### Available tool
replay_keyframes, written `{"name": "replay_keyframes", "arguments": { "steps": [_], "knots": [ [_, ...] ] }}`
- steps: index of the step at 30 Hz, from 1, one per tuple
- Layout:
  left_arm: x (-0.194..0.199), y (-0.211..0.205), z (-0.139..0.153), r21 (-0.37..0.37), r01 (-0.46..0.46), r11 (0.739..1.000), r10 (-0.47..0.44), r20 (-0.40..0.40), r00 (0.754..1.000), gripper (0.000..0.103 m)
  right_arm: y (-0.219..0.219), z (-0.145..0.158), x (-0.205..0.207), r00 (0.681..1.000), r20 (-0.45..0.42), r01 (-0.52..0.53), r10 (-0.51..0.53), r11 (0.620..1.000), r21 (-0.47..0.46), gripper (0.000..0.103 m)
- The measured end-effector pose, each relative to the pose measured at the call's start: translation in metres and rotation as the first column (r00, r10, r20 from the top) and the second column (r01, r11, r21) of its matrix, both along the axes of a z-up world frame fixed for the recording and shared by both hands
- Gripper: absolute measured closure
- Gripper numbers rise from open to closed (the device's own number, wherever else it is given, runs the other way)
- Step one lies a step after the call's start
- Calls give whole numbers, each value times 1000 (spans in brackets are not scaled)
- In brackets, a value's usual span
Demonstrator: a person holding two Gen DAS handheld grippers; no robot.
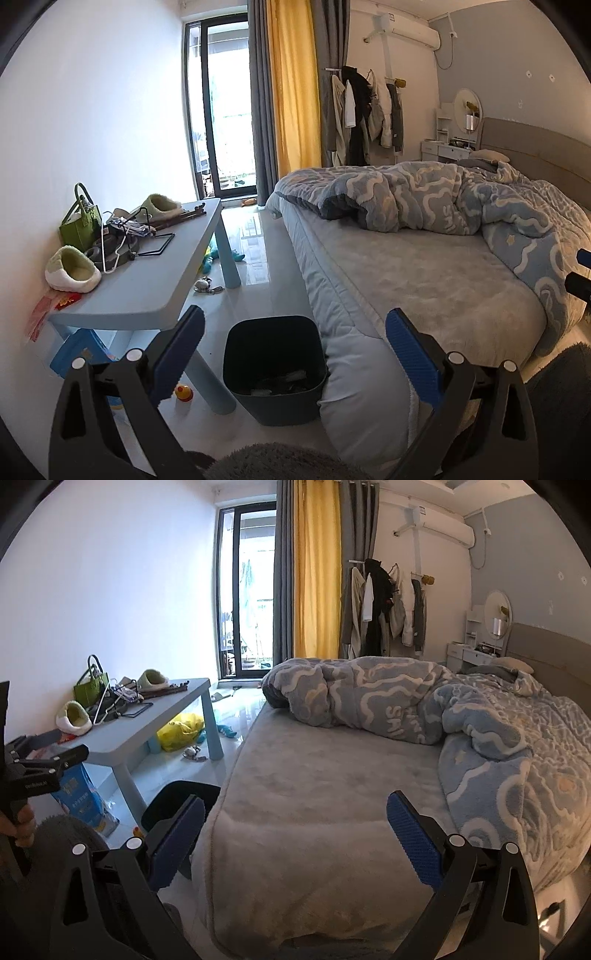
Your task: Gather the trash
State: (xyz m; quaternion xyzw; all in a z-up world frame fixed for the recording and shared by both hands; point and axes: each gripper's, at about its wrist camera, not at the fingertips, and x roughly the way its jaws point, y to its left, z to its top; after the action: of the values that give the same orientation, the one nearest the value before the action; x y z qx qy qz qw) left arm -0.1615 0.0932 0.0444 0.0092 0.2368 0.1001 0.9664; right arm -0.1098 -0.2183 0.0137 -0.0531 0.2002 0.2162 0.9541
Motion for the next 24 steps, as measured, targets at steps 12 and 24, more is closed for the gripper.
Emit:
{"name": "replay_keyframes", "arguments": {
  "steps": [12,24],
  "knots": [
    [-1,11,0,-27,-17,999,17,-3,1000,3,0,-2,0,1000,-6,-1,1,1000,-17,3],
    [-1,11,-1,-25,-17,1000,17,-5,1000,3,-1,-4,1,1000,-8,-8,8,1000,-27,3]
  ]
}}
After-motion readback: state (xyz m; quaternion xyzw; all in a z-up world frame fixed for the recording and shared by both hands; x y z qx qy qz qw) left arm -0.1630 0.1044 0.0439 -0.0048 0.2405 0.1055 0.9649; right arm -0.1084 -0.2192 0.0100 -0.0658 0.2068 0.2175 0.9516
